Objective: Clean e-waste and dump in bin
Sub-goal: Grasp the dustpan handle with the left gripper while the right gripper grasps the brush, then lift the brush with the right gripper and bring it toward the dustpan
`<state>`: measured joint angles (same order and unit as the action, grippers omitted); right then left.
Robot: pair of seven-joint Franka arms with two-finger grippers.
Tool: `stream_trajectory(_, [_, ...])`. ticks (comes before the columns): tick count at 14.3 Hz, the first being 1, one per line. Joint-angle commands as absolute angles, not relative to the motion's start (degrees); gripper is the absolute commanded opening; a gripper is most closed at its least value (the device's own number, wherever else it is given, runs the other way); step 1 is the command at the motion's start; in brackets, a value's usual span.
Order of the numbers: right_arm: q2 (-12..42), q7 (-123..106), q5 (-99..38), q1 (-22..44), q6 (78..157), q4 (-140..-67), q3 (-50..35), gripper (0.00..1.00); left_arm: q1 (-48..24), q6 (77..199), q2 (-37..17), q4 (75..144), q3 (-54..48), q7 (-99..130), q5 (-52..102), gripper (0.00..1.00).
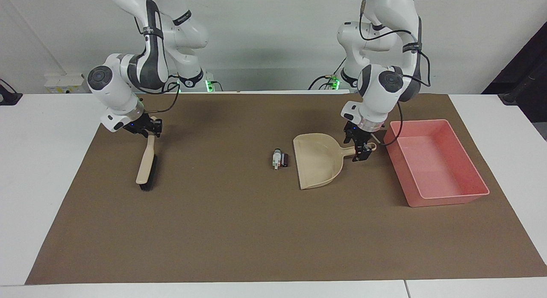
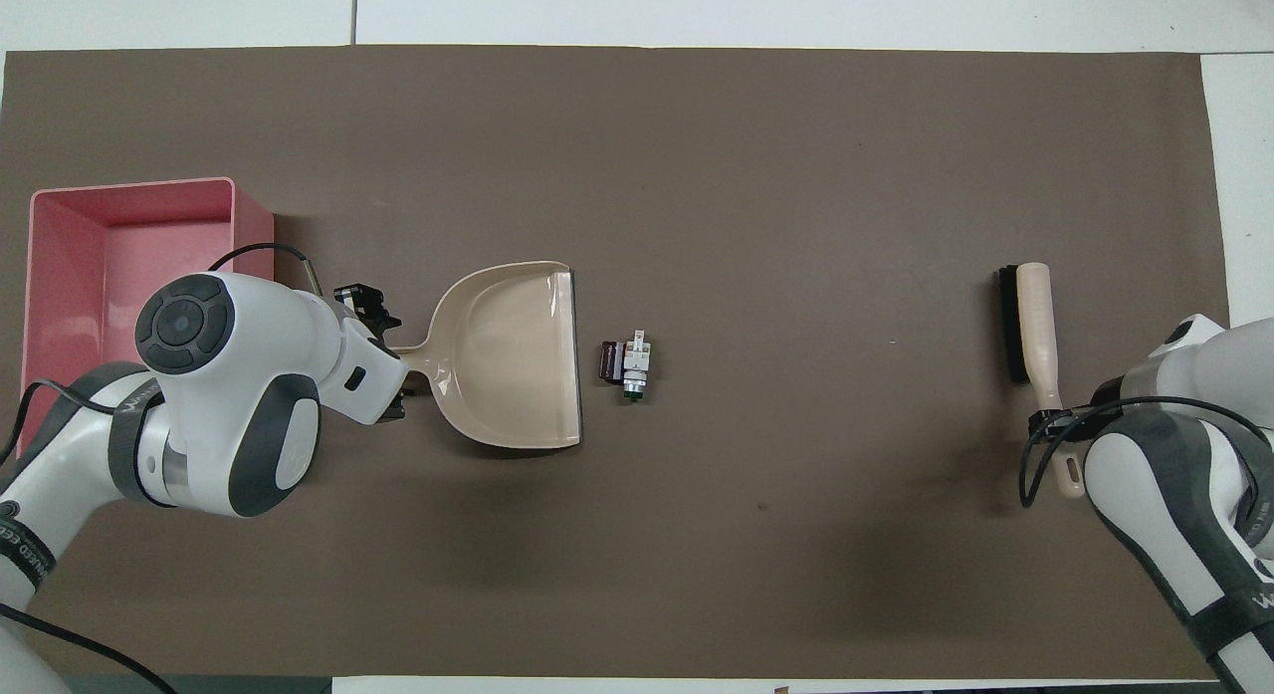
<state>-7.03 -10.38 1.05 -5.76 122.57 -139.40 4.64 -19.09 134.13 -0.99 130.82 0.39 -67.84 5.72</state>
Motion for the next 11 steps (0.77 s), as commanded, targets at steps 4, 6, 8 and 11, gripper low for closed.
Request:
stream_trajectory(4, [-7.8,-12.6,0.1,-6.4,122.8,-140.0,4.4,0.06,-19.2,135.7,-1.1,131.7,0.6,-67.6,6.6,0.75])
stream_trajectory(6, [-6.3,-12.7,0.1,-6.0,117.2,-134.9,4.2,0.0,-19.4,135.4,-1.1,131.7,0.6,-67.6,6.6,0.48])
stream_trajectory(8, [-4.4,-12.2,0.2,-3.8,108.6,-127.0,3.9,0.0,-19.3,135.3,-1.0,131.6,0.6,-67.7,6.6,0.2])
stream_trajectory(11, [-3.5,-7.0,0.3,4.5,97.0,-117.4,3.8,0.0,-19.0,134.8,-1.1,130.6,0.6,-67.7,6.6,0.03])
